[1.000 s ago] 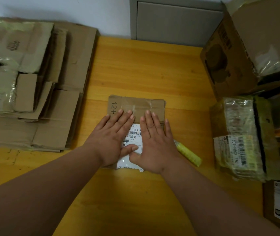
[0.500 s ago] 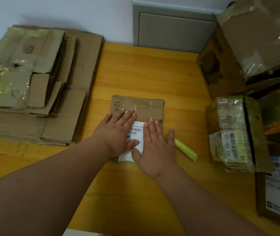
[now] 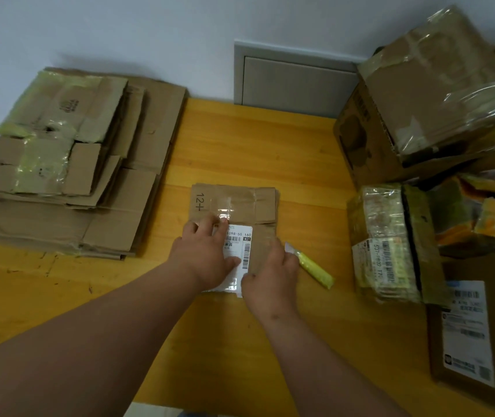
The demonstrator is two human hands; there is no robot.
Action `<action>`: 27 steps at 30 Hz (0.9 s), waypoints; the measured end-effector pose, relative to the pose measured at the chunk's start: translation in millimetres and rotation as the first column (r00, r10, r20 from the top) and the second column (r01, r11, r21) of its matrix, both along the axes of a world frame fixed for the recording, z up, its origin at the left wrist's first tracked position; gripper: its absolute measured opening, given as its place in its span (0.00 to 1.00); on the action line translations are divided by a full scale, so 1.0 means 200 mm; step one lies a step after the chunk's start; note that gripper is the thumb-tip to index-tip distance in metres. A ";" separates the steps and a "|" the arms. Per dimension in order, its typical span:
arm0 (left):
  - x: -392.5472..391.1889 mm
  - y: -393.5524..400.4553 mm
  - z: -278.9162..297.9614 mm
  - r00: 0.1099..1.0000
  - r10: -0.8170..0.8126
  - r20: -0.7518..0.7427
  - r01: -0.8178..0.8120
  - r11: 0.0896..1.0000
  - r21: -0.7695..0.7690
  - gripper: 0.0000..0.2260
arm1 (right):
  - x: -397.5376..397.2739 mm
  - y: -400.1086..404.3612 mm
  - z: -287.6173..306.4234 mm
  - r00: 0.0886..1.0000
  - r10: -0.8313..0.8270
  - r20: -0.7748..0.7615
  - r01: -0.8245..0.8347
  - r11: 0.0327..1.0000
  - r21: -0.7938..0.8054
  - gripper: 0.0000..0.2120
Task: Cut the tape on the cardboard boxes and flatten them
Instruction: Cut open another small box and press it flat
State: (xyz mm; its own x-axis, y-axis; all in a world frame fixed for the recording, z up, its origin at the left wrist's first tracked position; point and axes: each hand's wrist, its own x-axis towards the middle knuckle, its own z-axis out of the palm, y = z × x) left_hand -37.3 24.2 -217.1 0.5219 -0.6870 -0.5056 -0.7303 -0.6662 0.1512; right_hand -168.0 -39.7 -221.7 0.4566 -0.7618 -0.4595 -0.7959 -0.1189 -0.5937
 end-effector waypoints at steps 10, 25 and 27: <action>-0.01 -0.05 0.38 0.688 0.352 -0.635 -0.553 0.821 -0.144 0.36 | 0.11 -0.06 0.30 0.922 -0.065 0.383 -0.061 0.950 0.308 0.09; 0.26 0.17 0.80 0.568 0.527 -0.632 -0.823 0.376 -0.426 0.16 | 0.33 -0.14 0.63 0.967 0.152 0.204 -0.152 0.988 -0.018 0.29; 0.31 0.23 0.80 0.534 0.527 -0.661 -0.845 0.361 -0.395 0.20 | 0.36 -0.13 0.64 0.970 0.109 0.216 -0.142 0.980 0.141 0.34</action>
State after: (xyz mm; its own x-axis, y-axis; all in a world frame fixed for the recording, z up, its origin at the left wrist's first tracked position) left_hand 24.6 70.5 -57.9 0.8437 -0.3622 -0.3962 0.1773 -0.5086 0.8426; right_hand -96.7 -66.6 -94.6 0.6413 -0.6196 -0.4526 -0.6388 -0.1043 -0.7623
